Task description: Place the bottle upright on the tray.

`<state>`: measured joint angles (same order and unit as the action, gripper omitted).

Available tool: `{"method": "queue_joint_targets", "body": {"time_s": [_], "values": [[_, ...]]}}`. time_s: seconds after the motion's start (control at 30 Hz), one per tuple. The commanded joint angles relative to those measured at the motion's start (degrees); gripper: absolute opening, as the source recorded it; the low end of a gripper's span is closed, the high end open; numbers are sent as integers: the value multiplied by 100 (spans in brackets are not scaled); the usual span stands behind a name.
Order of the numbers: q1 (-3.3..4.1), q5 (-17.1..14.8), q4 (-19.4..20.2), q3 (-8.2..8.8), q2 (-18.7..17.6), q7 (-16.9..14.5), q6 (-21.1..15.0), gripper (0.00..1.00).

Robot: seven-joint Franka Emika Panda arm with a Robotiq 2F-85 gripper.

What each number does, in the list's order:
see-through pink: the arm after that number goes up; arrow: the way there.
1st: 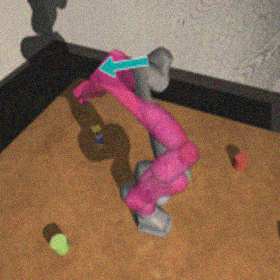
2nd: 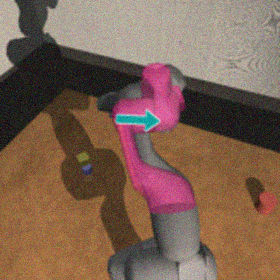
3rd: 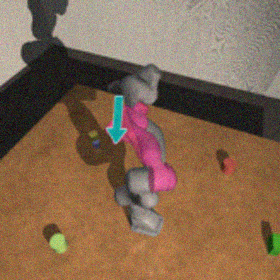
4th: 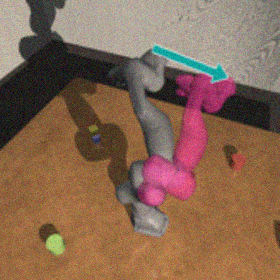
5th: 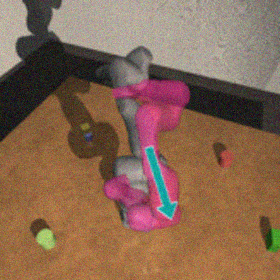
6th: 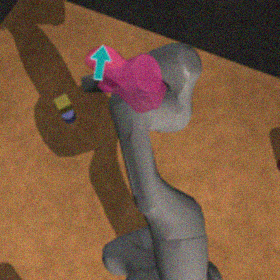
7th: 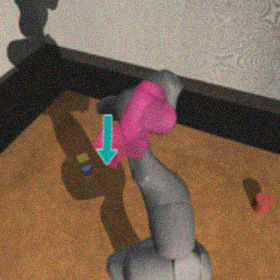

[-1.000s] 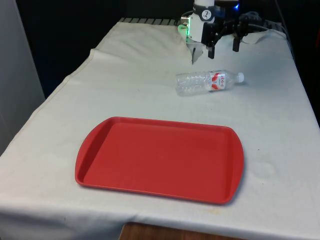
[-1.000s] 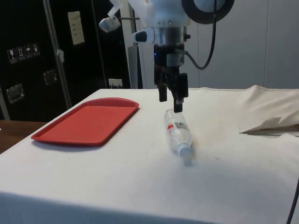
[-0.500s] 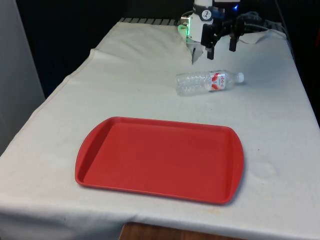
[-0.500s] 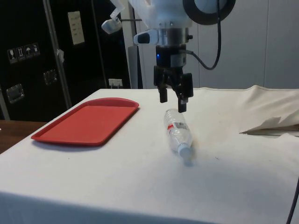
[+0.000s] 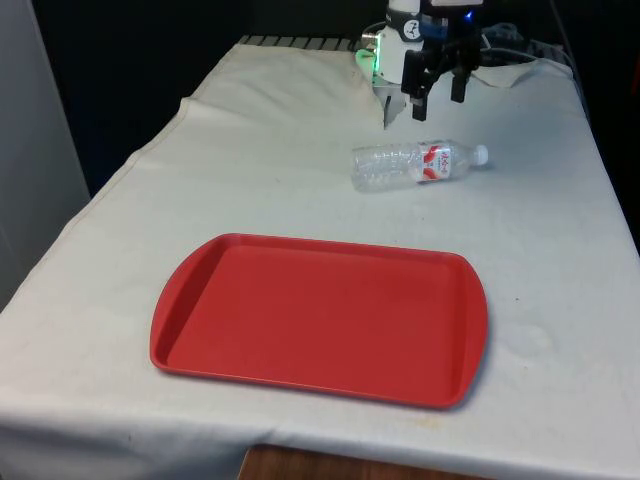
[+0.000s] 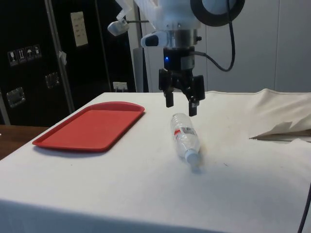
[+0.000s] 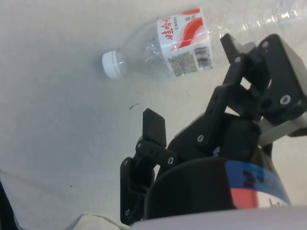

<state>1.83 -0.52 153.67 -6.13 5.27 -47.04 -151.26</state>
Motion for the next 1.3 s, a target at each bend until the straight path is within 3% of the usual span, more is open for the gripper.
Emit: {"method": "queue_joint_targets", "body": {"time_s": [0.0,0.07,0.13,1.27], "values": [[6,-17,29,6,17,-109,-52,100],[0,0,0,6,0,-97,0,100],[6,-11,34,29,17,-304,-46,100],[0,-6,46,172,-17,-2034,-29,100]]}}
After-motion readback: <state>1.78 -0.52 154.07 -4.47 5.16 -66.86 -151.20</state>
